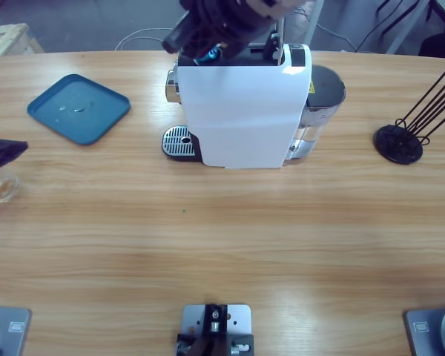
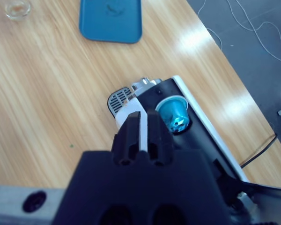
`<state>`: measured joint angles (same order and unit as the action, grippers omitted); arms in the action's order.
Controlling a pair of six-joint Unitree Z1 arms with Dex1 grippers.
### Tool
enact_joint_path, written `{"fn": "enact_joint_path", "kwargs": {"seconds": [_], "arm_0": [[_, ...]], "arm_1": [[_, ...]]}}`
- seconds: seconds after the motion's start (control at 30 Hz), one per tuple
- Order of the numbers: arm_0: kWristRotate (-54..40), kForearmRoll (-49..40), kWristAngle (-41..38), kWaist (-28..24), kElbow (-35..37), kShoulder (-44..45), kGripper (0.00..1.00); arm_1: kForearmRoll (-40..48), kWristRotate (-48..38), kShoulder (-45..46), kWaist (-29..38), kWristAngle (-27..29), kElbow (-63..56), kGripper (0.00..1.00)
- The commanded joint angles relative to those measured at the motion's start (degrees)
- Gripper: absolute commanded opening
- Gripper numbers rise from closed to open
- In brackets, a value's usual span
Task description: Pour coffee
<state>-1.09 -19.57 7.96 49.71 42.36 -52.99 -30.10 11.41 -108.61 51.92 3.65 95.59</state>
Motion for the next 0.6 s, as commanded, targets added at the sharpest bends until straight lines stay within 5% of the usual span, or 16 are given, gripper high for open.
{"fn": "enact_joint_path", "kwargs": {"seconds": [0.03, 0.6], "arm_0": [[0.6, 1.0, -0.5, -0.7, -2.3, -1.6, 0.987], [0.7, 1.0, -0.5, -0.7, -3.1, -1.1, 0.987]], "arm_1": [[1.4, -0.6, -3.2, 0.5, 1.9, -2.8, 0.0], [1.9, -0.6, -4.0, -0.7, 6.4, -3.7, 0.0]]}}
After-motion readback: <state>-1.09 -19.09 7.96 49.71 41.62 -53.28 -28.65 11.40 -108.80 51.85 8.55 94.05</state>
